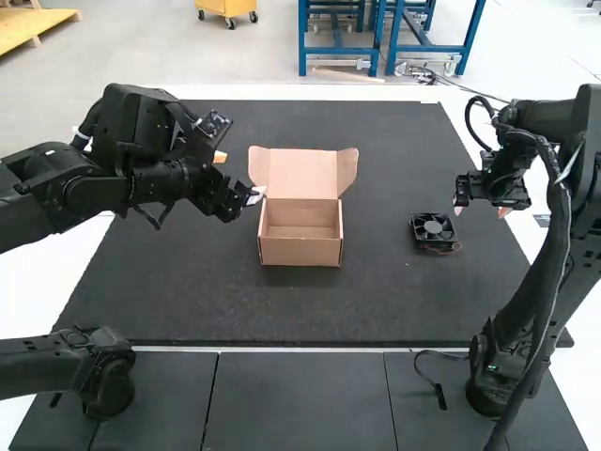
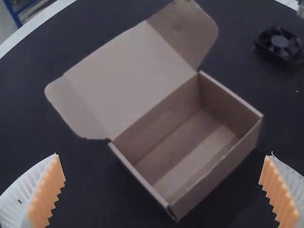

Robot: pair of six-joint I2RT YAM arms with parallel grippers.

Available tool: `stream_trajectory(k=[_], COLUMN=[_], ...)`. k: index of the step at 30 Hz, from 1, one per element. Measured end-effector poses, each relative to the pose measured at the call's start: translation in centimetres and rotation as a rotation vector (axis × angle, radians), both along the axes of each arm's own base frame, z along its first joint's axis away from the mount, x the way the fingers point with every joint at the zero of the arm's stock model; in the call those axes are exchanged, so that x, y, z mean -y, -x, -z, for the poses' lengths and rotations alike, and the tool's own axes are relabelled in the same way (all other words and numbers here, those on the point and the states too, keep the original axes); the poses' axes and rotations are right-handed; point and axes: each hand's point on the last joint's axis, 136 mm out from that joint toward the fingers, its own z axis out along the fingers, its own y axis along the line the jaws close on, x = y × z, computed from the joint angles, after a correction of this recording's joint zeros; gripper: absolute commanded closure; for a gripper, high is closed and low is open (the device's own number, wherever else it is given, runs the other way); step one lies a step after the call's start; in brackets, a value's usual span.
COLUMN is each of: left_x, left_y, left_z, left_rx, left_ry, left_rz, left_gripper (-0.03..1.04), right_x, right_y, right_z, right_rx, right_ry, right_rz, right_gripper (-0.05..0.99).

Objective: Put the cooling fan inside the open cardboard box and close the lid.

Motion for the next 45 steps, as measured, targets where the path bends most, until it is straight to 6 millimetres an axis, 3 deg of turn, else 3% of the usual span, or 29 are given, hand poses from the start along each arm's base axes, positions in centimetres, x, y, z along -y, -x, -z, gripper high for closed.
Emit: stream_trajectory(k=[11,20,30,45], left_x=[2.1,2.1,2.2,2.2], left_y=[1.4,1.6,1.5,1.5], left_z=[-0.3,-0.5,-0.7,-0.7], left_rx=[-0.035,-0.053,-0.051,-0.053], left_ry=[0.067,0.105,0.119,0.123], left_rz=[0.08,0.068,0.065,0.066], left_gripper=[0.04,0.04,0.04,0.04], right_x=[0.3,0.3,0.4,0.4], right_y=[-1.7,-1.7,-2.6,-2.3], right_z=[2.4,4.2,4.7,6.6], right_rx=[-0.081,-0.154,-0.172,-0.242], right_ry=[-0.014,-0.026,-0.028,-0.041], right_rz=[-0.004,-0.009,-0.015,-0.015], right_gripper=[0.03,0.03,0.03,0.03])
